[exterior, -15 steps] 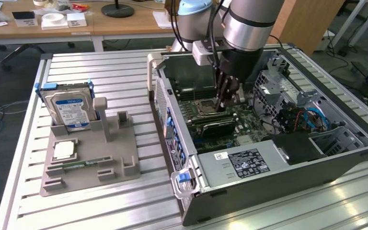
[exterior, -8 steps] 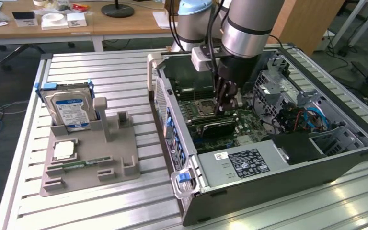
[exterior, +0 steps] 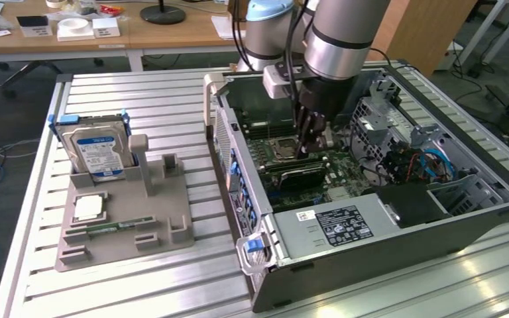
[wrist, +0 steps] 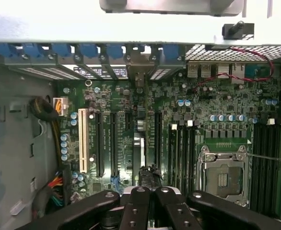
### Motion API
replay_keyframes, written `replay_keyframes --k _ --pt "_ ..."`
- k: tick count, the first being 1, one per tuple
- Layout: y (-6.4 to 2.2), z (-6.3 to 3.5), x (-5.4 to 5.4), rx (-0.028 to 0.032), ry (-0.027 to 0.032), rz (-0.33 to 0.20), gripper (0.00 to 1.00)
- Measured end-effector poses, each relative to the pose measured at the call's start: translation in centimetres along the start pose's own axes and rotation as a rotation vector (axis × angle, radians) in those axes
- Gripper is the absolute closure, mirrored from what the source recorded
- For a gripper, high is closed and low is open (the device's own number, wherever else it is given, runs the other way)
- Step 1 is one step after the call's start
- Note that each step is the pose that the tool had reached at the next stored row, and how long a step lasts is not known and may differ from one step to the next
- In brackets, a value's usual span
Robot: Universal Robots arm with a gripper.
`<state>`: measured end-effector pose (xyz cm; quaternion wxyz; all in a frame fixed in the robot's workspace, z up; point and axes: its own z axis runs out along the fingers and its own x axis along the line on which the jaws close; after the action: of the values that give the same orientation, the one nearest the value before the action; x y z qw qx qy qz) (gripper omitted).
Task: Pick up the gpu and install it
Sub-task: 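Press down on the gpu until it lock into place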
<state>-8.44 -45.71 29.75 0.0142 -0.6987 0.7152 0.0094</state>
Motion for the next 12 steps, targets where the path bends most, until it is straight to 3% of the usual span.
replay_keyframes --k 12 --pt "0.02 1.69 -0.2 0.0000 0.0000 0.000 0.89"
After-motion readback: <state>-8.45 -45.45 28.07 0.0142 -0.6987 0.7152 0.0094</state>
